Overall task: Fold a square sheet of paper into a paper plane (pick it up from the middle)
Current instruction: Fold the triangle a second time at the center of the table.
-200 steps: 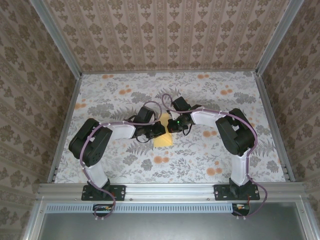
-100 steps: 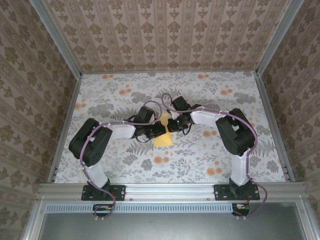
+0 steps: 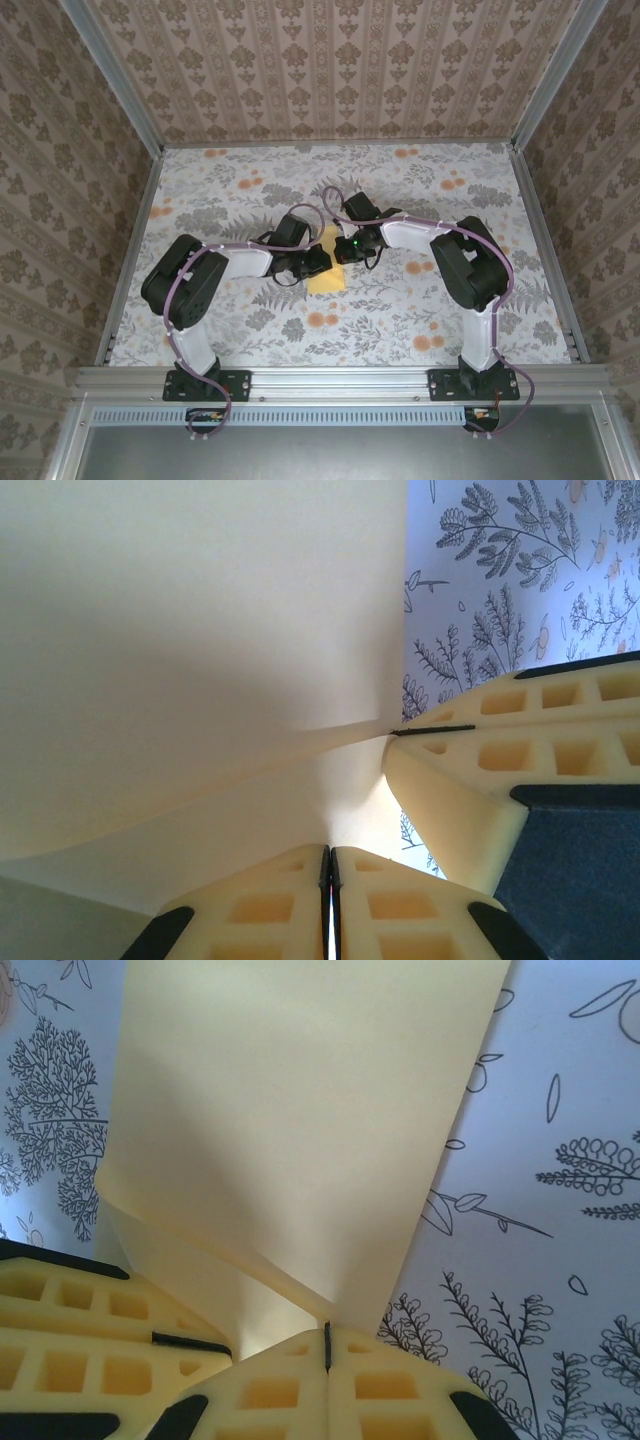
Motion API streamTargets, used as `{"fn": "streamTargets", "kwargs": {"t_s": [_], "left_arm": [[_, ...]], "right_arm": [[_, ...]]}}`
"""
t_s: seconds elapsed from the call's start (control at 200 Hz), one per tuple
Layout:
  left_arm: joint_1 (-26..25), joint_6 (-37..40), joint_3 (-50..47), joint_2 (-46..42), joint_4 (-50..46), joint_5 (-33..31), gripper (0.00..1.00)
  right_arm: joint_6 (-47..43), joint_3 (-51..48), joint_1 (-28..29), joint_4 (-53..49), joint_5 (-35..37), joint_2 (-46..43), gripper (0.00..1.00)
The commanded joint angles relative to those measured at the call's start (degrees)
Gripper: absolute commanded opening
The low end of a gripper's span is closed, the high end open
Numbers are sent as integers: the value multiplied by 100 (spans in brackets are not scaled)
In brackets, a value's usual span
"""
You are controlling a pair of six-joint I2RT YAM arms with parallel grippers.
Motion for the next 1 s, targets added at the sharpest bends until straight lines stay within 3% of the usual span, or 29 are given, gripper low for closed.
{"fn": "streamTargets", "kwargs": {"t_s": [0.0, 0.715, 0.995], "left_arm": [[32, 1, -22, 102, -68, 21, 12], [32, 39, -50, 189, -425, -128, 12], [32, -7, -117, 255, -599, -189, 11]], "right_arm": [[-124, 167, -28, -164, 62, 127, 3], [-55, 223, -26, -333, 108, 139, 8], [474, 390, -168, -555, 199, -32, 25]]}}
